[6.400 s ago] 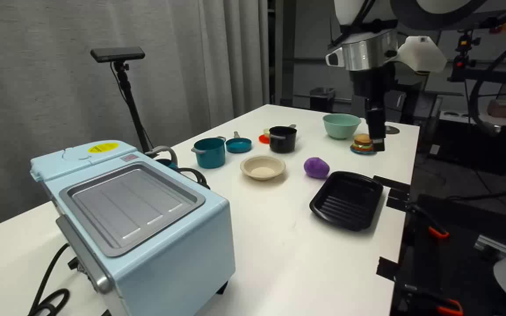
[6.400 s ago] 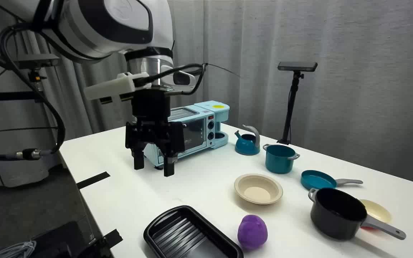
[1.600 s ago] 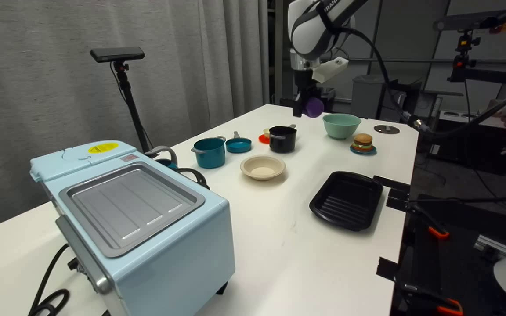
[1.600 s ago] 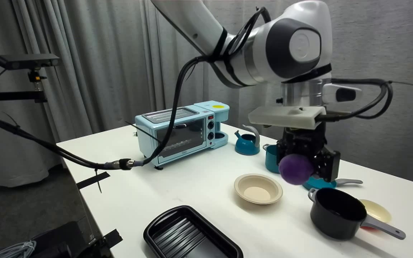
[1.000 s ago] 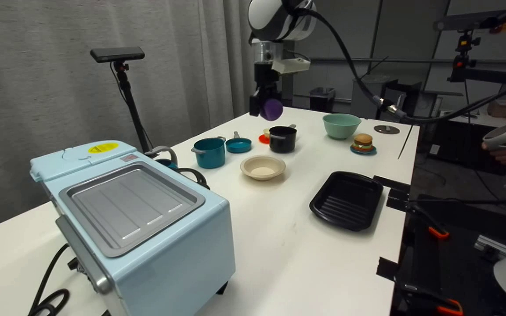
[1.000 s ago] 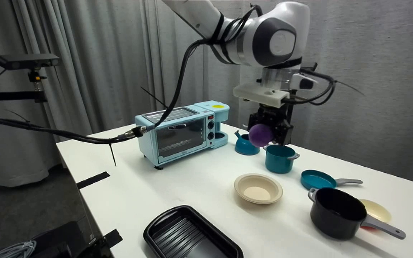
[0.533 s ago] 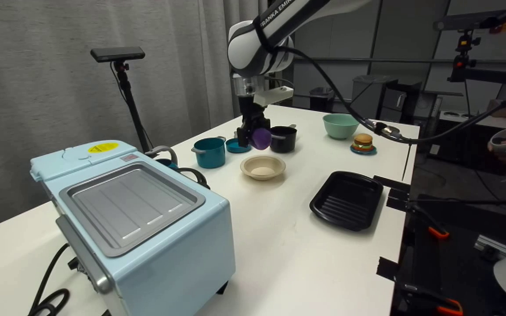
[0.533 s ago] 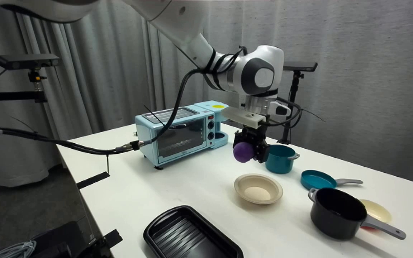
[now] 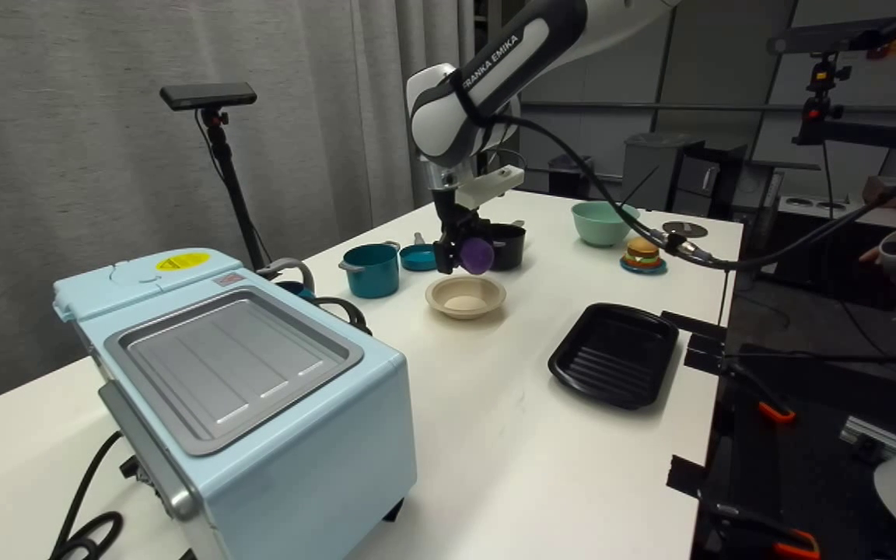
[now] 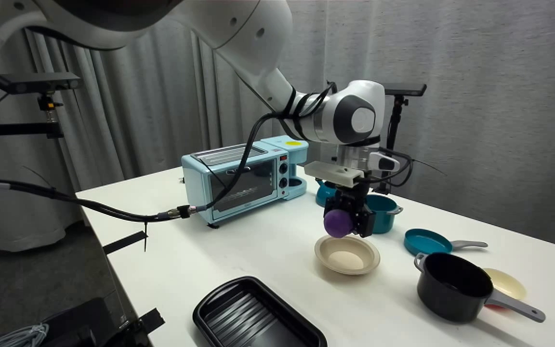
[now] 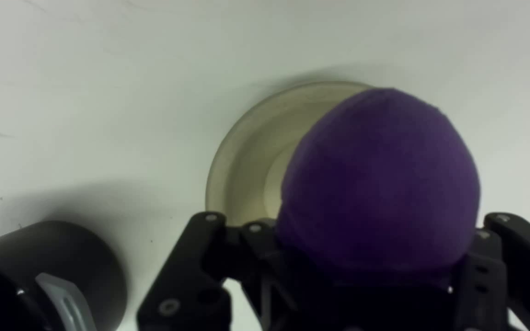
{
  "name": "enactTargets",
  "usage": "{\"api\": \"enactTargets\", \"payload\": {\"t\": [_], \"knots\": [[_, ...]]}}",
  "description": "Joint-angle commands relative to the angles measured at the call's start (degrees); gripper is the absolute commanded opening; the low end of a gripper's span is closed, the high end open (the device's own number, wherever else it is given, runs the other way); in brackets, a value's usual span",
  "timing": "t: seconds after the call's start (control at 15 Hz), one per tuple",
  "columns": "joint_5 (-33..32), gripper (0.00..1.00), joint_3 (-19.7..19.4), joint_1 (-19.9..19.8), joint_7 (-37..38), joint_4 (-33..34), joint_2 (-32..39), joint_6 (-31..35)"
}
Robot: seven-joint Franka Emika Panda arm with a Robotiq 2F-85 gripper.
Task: Put the purple ball in the cream white plate
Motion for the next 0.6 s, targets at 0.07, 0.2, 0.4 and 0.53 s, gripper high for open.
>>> {"api": "enactTargets", "payload": {"t": [0.07, 0.2, 0.4, 0.53], "knots": [[-1.71, 0.44, -1.8, 0.06, 0.78, 2.09, 0.24, 0.81], [-1.11, 0.6, -2.12, -0.74, 0.06, 1.34, -0.98, 1.96], [-0.28, 0.82, -2.29, -1.81, -0.66, 0.35, -2.56, 3.66], [0.27, 0.98, -2.06, -2.43, -1.21, -0.48, -3.79, 4.82]]}}
